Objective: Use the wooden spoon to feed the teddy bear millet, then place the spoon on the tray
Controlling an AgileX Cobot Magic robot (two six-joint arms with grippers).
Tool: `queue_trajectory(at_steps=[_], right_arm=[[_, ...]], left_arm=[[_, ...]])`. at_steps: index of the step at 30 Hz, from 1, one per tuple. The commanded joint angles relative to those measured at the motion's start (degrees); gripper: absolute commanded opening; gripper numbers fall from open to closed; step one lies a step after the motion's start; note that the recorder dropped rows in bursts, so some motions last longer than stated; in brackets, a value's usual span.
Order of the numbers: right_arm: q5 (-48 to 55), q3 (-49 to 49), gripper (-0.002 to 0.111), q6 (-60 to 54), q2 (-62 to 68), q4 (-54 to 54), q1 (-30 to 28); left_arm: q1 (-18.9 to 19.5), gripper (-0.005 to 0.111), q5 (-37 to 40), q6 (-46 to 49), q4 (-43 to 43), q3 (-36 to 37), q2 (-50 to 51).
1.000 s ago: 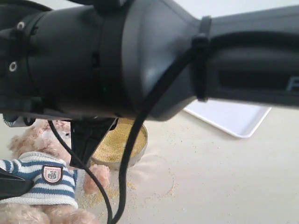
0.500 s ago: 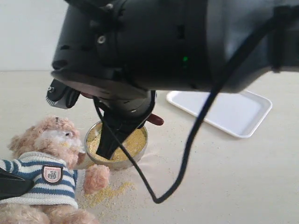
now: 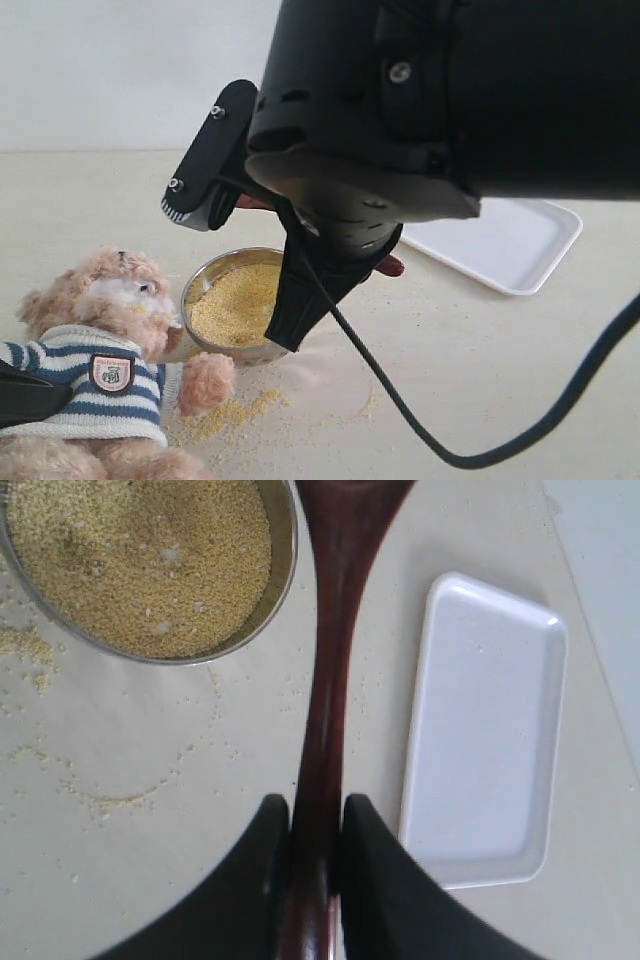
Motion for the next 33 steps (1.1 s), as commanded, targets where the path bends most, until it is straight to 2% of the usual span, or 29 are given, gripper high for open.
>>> queue_trajectory(at_steps=[1, 9, 21, 33], right_arm=[[0.2, 0.2, 0.008, 0.4, -0.7, -0.1, -0.2], [0.2, 0.2, 0.008, -5.7, -0.3, -5.1, -0.1], [4.7, 0.0, 0.008, -8.6, 8.5, -21.6, -0.1], [4.8, 0.0, 0.008, -12.4, 18.2, -27.3, 2.6]], left_arm=[[0.1, 0.005, 0.8, 0.2, -0.8, -0.2, 0.2], [0.1, 0.005, 0.8, 0.2, -0.8, -0.2, 0.2], [0.1, 0.005, 0.8, 0.2, -0.8, -0.2, 0.2], [0.1, 0.005, 0.8, 0.2, -0.8, -0.2, 0.2]])
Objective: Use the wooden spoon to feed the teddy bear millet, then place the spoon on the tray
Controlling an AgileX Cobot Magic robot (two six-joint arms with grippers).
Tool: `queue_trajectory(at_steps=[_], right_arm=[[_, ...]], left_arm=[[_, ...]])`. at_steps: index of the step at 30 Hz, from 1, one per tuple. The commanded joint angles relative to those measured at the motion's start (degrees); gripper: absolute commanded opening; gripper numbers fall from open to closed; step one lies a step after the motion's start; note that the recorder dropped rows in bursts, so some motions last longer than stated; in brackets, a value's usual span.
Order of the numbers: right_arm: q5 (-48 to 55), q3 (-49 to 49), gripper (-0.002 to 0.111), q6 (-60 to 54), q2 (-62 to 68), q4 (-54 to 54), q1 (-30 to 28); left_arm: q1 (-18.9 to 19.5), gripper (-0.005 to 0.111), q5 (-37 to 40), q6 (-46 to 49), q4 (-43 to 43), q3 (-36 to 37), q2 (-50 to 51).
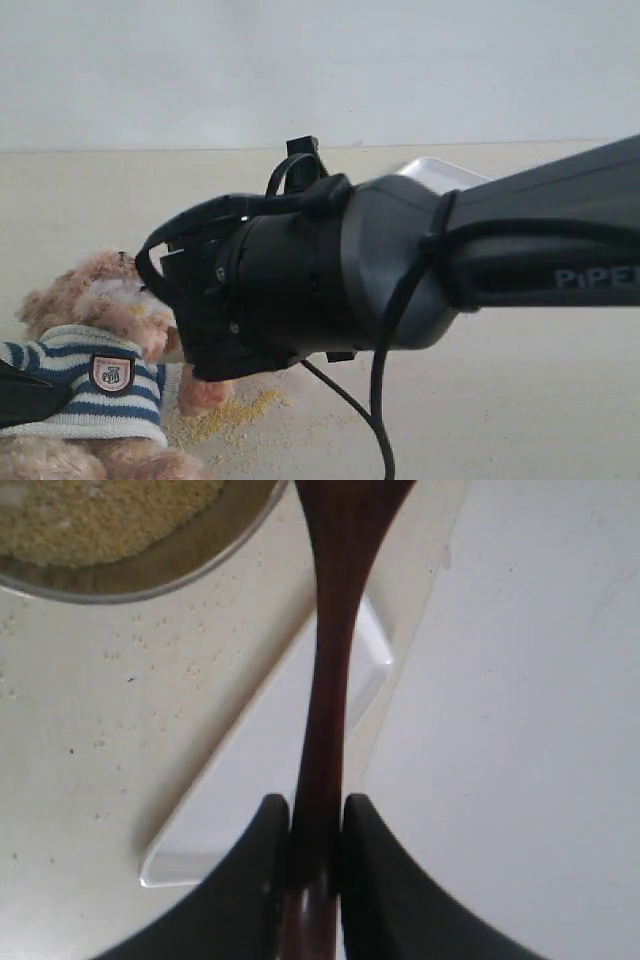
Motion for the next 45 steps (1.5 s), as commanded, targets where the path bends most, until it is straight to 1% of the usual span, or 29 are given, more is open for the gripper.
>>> queue_trajectory(at_steps=[1, 8, 12, 16, 19, 23, 35, 45], right_arm=[[0.1, 0.0, 0.008, -0.5, 2.2, -2.2, 1.1], [1.3, -0.7, 0.008, -0.4, 7.1, -6.5, 1.5], [1.0, -0.7, 0.008, -0.4, 8.6, -6.9, 1.5], [-0.5, -1.7, 0.008, 0.1, 9.1, -1.5, 1.5], [-0.3, -4.3, 0.008, 2.6, 9.1, -0.4, 1.5], [-1.1, -7.3, 0.008, 1.0, 9.1, 6.4, 1.5], [0.6, -7.4, 0.008, 0.9, 9.1, 10.7, 1.5], [1.9, -7.4, 0.008, 1.1, 9.1, 2.9, -0.7]], left_arm=[[0.1, 0.005, 0.8, 0.2, -0.8, -0.2, 0.2], [0.1, 0.005, 0.8, 0.2, -0.8, -0.2, 0.2], [0.1, 0.005, 0.8, 0.2, -0.8, -0.2, 0.2], [0.1, 0.005, 0.8, 0.2, -0.8, -0.2, 0.2], [0.1, 0.005, 0.8, 0.2, -0.8, -0.2, 0.2], [0.1, 0.005, 0.8, 0.2, -0.8, -0.2, 0.2], [0.1, 0.005, 0.8, 0.2, -0.8, -0.2, 0.2], [0.1, 0.005, 0.8, 0.2, -0.8, -0.2, 0.2]])
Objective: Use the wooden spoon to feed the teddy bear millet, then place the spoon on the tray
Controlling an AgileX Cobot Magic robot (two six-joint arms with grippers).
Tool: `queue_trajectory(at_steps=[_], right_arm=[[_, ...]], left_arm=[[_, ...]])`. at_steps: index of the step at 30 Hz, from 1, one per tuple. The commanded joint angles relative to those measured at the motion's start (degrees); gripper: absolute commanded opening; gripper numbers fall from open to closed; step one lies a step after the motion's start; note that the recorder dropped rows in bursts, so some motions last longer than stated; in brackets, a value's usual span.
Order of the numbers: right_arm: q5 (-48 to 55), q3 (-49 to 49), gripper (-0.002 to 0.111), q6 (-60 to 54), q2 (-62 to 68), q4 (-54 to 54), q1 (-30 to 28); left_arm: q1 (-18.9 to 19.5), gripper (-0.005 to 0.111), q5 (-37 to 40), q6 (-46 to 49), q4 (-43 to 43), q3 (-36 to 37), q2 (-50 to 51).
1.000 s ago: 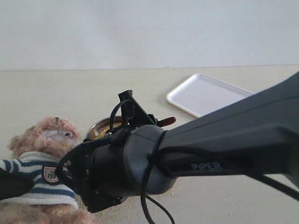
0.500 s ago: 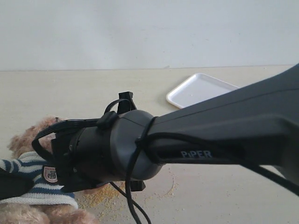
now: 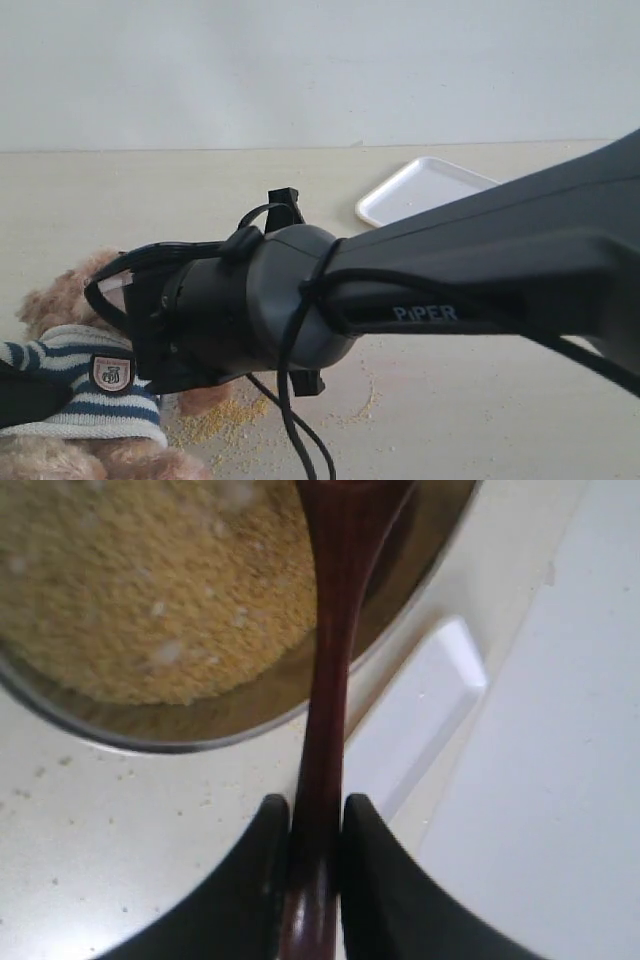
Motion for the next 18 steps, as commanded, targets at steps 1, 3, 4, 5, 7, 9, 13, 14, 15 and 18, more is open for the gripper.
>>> queue_trajectory(at_steps=[1, 3, 4, 5, 7, 9, 13, 14, 15, 18], right_arm=[[0.4, -0.3, 0.008, 0.0, 0.0, -3.9, -0.9], [0.0, -0.3, 0.008, -0.3, 0.5, -4.1, -0.9], [0.0, -0.3, 0.008, -0.3, 0.6, -4.1, -0.9], [-0.2, -0.2, 0.008, -0.3, 0.9, -4.1, -0.9], [-0.2, -0.2, 0.008, -0.3, 1.7, -4.1, -0.9], [-0.3, -0.2, 0.008, -0.1, 2.1, -4.0, -0.9], [-1.0, -0.2, 0.008, -0.1, 2.4, -2.3, -0.8], [-1.4, -0.2, 0.008, -0.4, 2.4, -1.4, -0.8], [-1.9, -0.2, 0.008, -1.2, 2.4, 0.3, -0.8], [-2.6, -0.2, 0.008, -2.4, 2.4, 3.6, -0.7]], left_arm=[[0.1, 0.005, 0.8, 0.2, -0.8, -0.2, 0.2], [0.1, 0.005, 0.8, 0.2, -0.8, -0.2, 0.2], [0.1, 0.005, 0.8, 0.2, -0.8, -0.2, 0.2], [0.1, 0.005, 0.8, 0.2, -0.8, -0.2, 0.2], [0.1, 0.005, 0.8, 0.2, -0.8, -0.2, 0.2], [0.1, 0.005, 0.8, 0.2, -0.8, -0.2, 0.2], [0.1, 0.005, 0.8, 0.2, -0.8, -0.2, 0.2], [0.1, 0.005, 0.8, 0.2, -0.8, -0.2, 0.2], [0.1, 0.005, 0.8, 0.2, -0.8, -0.2, 0.2], [0.1, 0.005, 0.8, 0.2, -0.8, -0.2, 0.2]])
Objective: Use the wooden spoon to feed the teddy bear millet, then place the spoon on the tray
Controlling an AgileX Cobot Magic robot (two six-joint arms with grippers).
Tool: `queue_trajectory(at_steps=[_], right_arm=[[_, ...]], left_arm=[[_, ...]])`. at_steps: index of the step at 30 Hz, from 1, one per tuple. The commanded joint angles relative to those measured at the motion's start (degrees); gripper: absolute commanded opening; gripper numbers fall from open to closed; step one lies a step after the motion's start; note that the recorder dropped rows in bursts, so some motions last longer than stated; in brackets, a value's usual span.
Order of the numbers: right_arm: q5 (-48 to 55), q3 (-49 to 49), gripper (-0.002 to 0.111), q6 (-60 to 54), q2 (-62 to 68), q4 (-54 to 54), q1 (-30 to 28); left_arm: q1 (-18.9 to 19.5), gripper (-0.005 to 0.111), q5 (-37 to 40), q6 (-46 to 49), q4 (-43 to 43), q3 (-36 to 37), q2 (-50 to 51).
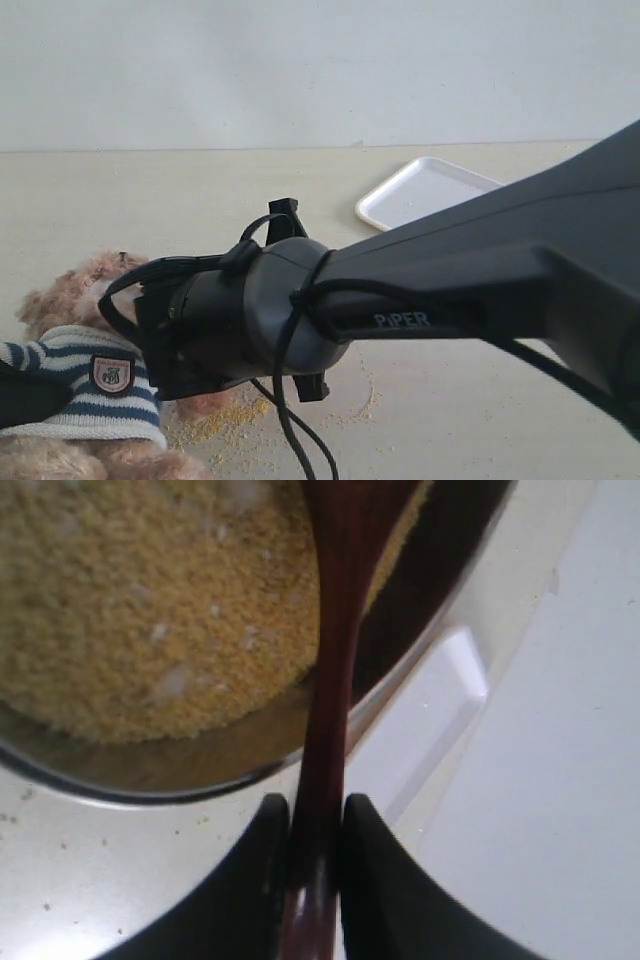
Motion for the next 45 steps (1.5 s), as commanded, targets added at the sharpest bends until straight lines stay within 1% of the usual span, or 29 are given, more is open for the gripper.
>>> queue_trajectory(at_steps=[1, 10, 15, 21, 30, 34, 45], right_arm=[[-1.1, -0.2, 0.008, -1.5, -0.1, 4.9, 0.0], [-1.5, -0.2, 0.008, -1.8, -3.1, 8.4, -0.2], [-0.8, -0.2, 0.008, -4.3, -3.5, 11.4, -0.2], [-0.9, -0.7, 0.008, -4.4, -3.6, 13.8, -0.2], [2.4, -6.0, 0.008, -6.2, -3.8, 17.5, -0.2], [5.4, -6.3, 0.008, -7.1, -3.8, 17.5, -0.2], [5.4, -6.3, 0.008, -7.3, -4.7, 22.8, -0.4]], left_arm=[[0.1, 0.005, 0.8, 0.2, -0.8, -0.2, 0.2], [0.1, 0.005, 0.8, 0.2, -0.8, -0.2, 0.2], [0.1, 0.005, 0.8, 0.2, -0.8, -0.2, 0.2], [0.1, 0.005, 0.8, 0.2, -0.8, -0.2, 0.2], [0.1, 0.005, 0.8, 0.2, -0.8, -0.2, 0.2], [0.1, 0.005, 0.8, 0.2, -0.8, -0.2, 0.2], [0.1, 0.005, 0.8, 0.2, -0.8, -0.2, 0.2]])
